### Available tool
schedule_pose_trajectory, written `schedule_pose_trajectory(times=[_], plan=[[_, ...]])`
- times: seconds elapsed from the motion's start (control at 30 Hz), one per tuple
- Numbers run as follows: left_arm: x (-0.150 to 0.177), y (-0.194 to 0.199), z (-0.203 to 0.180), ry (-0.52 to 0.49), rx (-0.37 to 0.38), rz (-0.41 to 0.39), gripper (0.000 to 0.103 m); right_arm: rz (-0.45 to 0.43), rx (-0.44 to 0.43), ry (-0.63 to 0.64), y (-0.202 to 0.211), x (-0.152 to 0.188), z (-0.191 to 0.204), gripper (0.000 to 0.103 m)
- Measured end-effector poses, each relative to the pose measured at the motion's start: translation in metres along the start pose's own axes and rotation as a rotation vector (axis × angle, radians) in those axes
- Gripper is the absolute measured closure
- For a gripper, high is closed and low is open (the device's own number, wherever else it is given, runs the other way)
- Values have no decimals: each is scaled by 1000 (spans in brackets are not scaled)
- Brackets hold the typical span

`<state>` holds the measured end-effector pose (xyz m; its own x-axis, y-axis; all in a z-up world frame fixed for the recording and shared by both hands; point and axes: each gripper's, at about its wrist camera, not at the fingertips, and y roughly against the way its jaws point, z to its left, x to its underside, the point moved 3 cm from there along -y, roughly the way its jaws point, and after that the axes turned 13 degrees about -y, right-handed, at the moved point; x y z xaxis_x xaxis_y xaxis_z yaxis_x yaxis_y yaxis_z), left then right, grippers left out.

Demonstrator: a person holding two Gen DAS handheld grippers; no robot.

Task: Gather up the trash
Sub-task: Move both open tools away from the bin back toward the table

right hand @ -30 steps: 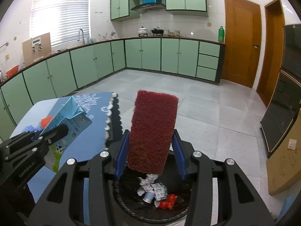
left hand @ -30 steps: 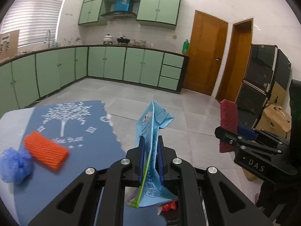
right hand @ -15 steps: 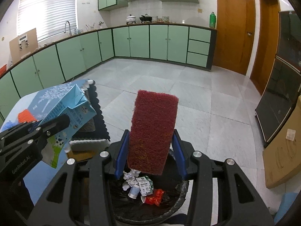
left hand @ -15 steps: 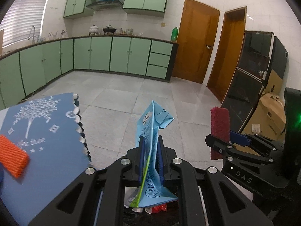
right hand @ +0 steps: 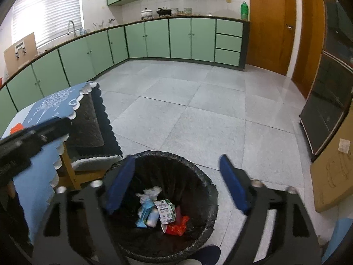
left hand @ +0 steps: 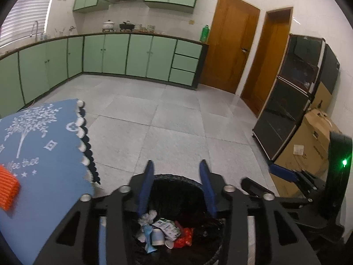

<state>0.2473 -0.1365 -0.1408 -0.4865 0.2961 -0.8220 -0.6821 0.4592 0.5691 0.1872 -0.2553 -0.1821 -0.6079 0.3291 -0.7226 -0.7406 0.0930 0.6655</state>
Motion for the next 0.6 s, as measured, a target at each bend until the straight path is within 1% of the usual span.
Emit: schedule_pose_trajectory(times=[0.03, 0.13, 0.17, 0.23, 0.33, 0.5, 0.6], plan=[[0, 4, 4, 6, -11, -6, 47, -4, -1, -7, 3, 1, -1, 13], [-3, 20, 19, 21, -50, -32, 37, -3, -12, -36, 10, 0, 0, 10], [-2, 27, 25, 25, -68, -37, 35, -8, -21, -43, 14, 0, 3, 10], [-1, 39, 33, 31, -92, -44, 28, -32, -41, -50, 25, -2, 11, 10], [4, 61, 45, 39, -134, -59, 22, -65, -67, -50, 39, -5, 26, 9], [20, 96, 70, 63, -200, -59, 20, -100, -150, -33, 60, -6, 68, 6], [32, 117, 89, 74, -247, -54, 19, -98, -185, -16, 64, -4, 93, 6]])
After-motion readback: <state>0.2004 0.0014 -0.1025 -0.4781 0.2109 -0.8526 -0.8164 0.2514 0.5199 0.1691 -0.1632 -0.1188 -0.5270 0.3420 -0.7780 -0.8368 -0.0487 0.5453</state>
